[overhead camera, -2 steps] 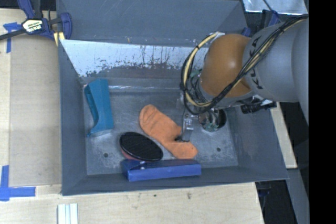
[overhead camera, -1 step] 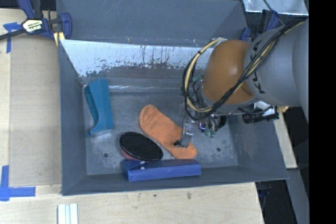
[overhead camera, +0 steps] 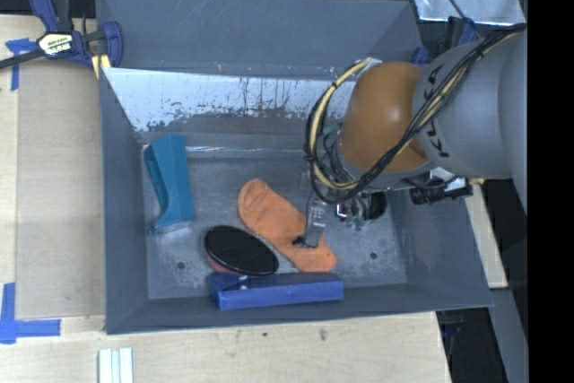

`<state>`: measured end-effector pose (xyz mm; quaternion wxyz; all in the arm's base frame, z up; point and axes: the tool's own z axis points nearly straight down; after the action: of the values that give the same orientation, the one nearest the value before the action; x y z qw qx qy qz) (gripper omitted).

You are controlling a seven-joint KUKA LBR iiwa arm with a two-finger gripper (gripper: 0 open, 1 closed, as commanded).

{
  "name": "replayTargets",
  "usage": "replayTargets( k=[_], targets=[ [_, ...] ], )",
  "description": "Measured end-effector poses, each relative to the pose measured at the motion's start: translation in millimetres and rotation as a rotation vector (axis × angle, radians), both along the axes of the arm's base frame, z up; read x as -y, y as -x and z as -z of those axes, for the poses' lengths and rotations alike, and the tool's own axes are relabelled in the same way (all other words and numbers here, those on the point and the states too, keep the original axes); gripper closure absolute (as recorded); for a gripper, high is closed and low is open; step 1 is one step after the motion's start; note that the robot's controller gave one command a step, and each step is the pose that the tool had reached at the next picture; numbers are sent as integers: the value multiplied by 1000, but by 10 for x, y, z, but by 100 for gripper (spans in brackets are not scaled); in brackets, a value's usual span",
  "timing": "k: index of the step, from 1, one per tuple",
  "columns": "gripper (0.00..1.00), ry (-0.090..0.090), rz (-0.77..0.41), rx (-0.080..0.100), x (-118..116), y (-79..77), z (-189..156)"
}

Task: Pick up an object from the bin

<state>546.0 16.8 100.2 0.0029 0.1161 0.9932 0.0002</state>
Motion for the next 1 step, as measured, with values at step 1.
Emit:
replayTargets(
  k=[1],
  targets=[
    [0, -1, 173, -2, -2, 70, 188]
  ],
)
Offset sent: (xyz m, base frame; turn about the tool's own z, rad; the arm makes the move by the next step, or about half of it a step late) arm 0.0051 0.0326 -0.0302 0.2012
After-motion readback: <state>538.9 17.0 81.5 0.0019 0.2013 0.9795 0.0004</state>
